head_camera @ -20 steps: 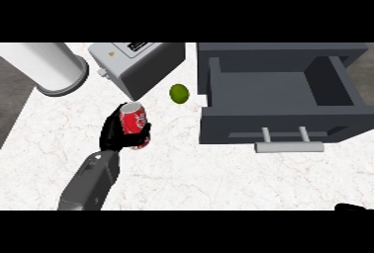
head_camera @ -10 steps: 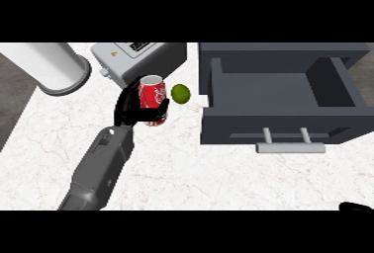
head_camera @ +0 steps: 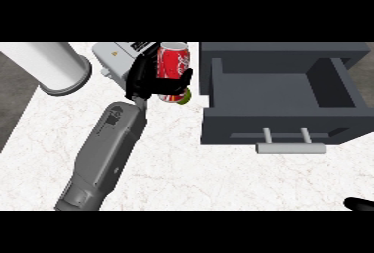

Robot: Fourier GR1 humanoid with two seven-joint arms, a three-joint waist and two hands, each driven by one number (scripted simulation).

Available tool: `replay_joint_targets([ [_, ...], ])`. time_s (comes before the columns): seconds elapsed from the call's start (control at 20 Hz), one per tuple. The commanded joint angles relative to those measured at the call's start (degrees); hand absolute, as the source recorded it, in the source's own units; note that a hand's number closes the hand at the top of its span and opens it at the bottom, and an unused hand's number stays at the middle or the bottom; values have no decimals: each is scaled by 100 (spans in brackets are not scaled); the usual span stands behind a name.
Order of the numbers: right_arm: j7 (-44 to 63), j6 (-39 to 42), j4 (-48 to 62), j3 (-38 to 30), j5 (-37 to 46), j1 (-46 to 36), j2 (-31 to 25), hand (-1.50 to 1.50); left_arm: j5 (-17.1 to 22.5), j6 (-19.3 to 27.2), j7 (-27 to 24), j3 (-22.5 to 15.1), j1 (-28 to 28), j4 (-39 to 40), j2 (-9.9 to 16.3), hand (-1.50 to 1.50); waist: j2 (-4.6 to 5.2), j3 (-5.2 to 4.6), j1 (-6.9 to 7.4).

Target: Pick up the can, place it into the drawer and close the drawer

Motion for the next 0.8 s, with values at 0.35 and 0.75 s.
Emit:
replay_joint_targets([
  [0.35,227,-72,-42,-14,-98,-201,-31,-150,75,1211,1527,-760,-1566,-402,-8,150,31,1,-94],
  [0.75,-270,100,128,116,106,88,108,-150,352,1391,2053,-595,-3114,632,-8,150,54,5,-181],
])
